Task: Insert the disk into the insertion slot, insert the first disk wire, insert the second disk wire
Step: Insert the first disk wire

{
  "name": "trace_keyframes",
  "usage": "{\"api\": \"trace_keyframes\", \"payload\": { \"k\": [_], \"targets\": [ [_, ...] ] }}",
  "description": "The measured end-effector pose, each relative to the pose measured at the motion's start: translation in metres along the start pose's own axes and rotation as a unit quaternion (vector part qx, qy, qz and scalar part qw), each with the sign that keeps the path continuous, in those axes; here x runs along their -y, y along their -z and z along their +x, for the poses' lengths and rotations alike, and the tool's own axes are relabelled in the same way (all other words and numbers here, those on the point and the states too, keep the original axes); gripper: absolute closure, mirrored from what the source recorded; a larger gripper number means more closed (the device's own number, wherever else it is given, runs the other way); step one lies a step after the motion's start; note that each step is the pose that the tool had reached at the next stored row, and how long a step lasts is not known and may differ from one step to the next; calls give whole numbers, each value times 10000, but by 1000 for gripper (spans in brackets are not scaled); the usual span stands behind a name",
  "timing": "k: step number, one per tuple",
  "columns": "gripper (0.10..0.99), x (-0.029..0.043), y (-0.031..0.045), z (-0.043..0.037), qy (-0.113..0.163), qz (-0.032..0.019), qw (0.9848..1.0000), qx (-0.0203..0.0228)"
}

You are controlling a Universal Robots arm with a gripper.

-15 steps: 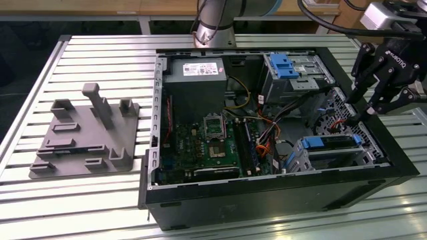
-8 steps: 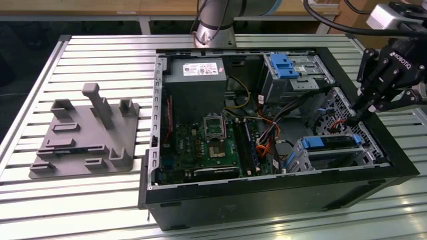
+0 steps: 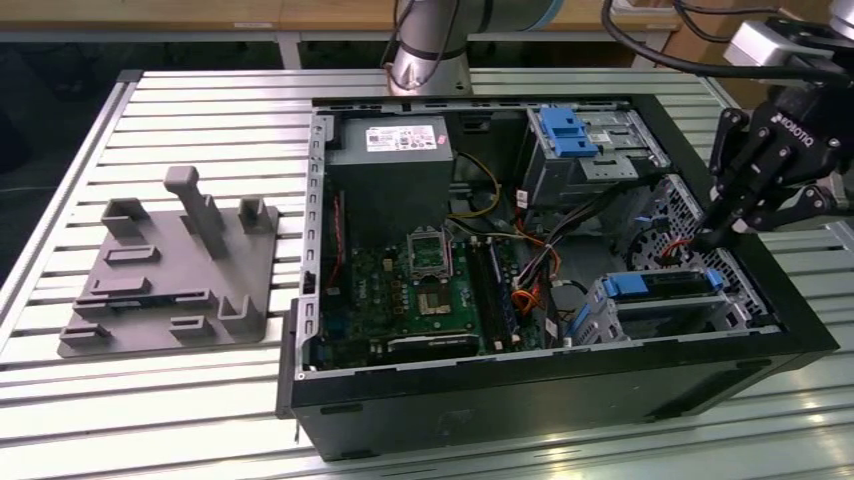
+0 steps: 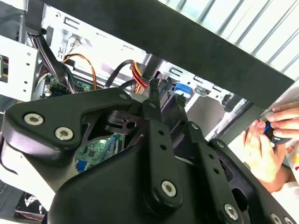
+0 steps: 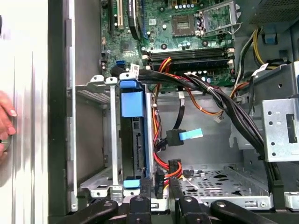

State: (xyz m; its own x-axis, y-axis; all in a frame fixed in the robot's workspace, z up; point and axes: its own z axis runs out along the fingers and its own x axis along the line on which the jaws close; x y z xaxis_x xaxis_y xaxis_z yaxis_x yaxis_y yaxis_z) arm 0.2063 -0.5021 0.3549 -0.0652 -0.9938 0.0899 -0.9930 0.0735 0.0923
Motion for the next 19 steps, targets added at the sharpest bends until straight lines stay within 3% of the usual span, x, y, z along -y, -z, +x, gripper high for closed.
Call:
{"api": "trace_keyframes", "payload": {
  "k": [6, 19],
  "targets": [
    [792, 2, -92, -55, -4, 2, 10000, -34],
    [792, -4, -100, -62, -8, -5, 10000, -37]
  ]
}}
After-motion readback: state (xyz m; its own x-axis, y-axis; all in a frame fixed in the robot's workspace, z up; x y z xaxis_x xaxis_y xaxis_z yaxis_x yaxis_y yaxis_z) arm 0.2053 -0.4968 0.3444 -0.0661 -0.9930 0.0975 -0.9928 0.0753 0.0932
